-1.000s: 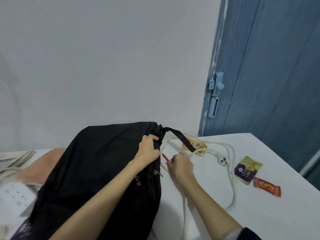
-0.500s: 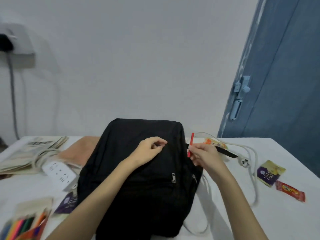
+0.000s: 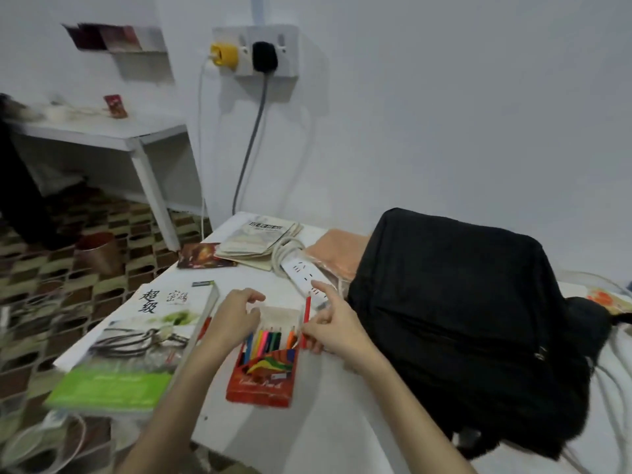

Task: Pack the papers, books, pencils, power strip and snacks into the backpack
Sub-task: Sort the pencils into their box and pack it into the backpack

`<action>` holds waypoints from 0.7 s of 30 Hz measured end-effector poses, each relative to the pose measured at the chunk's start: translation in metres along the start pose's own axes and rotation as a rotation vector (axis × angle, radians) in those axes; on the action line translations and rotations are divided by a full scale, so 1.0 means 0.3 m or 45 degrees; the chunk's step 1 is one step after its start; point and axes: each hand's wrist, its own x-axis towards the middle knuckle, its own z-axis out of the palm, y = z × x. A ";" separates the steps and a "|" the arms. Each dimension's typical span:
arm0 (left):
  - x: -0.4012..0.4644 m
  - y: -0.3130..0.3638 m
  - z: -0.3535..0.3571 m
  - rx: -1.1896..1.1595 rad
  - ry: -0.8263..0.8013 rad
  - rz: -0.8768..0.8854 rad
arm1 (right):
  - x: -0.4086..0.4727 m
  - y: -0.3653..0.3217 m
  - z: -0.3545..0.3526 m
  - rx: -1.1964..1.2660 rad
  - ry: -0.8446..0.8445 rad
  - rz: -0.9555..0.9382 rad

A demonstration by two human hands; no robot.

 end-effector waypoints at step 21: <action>0.050 -0.107 -0.037 -0.026 -0.420 0.129 | 0.139 0.033 0.130 -0.117 0.468 0.055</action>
